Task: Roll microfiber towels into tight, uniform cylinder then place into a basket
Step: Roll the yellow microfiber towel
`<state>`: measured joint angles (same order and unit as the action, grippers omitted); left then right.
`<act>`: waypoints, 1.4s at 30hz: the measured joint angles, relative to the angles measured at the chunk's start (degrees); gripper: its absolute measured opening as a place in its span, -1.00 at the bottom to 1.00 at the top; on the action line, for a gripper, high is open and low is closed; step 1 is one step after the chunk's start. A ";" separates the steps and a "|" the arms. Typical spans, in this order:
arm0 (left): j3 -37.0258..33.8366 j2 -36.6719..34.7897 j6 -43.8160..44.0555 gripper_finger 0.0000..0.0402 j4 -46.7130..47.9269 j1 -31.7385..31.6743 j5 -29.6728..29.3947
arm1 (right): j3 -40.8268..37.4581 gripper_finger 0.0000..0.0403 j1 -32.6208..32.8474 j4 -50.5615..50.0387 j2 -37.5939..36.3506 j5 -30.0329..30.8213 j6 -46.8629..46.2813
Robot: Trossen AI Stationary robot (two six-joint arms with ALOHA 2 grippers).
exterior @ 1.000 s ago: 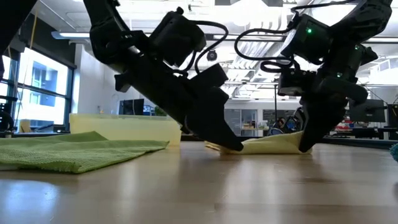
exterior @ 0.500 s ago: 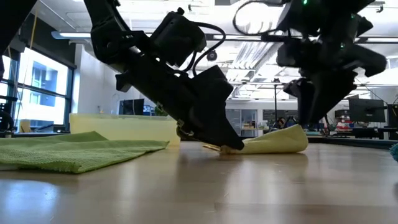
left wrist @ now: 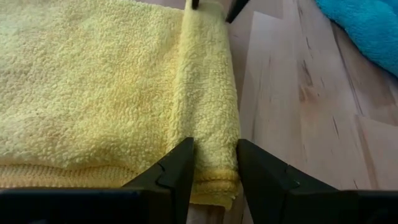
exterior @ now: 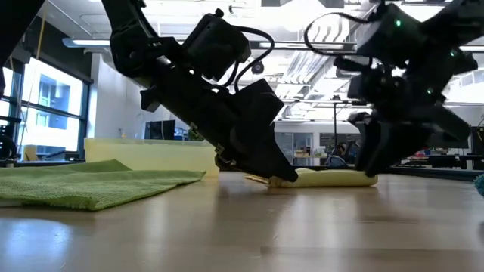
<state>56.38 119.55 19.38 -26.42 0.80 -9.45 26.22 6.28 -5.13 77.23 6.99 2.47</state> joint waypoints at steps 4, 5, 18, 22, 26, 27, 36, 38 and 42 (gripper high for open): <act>-0.02 0.02 0.06 -0.44 -0.03 0.00 0.00 | -1.05 -0.37 0.01 -0.57 0.00 -0.93 -1.02; -0.02 0.02 0.17 -0.44 -0.05 0.00 -0.02 | -1.05 -0.37 0.01 -0.65 -0.02 -0.93 -0.99; -0.04 0.04 1.51 -0.44 -0.08 0.00 -0.04 | 7.38 -0.37 0.14 -13.47 -0.07 -1.22 -2.56; -0.04 0.04 1.51 -0.44 -0.06 0.00 -0.04 | 8.17 -0.37 0.14 -13.63 -0.07 -0.89 -4.03; -0.04 0.05 1.51 -0.44 -0.06 0.00 -0.07 | 9.33 -0.37 0.14 -18.79 -0.07 3.01 -4.73; -0.04 0.07 1.51 -0.44 -0.06 0.00 -0.07 | 9.72 -0.37 0.14 -21.17 -0.07 5.07 -5.49; -0.04 0.09 1.49 -0.44 -0.06 0.00 -0.14 | 10.92 -0.37 1.23 -20.41 -0.07 6.56 -8.51; -0.04 0.09 1.49 -0.44 -0.06 0.00 -0.15 | 10.94 -0.37 2.15 -17.41 -0.07 5.60 -8.50; -0.04 0.09 1.49 -0.44 -0.06 0.00 -0.16 | 10.94 -0.37 4.02 -14.62 -0.07 5.19 -8.06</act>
<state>56.34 119.63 20.87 -26.48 0.80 -9.61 37.17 10.29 -19.76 77.17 12.19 -5.59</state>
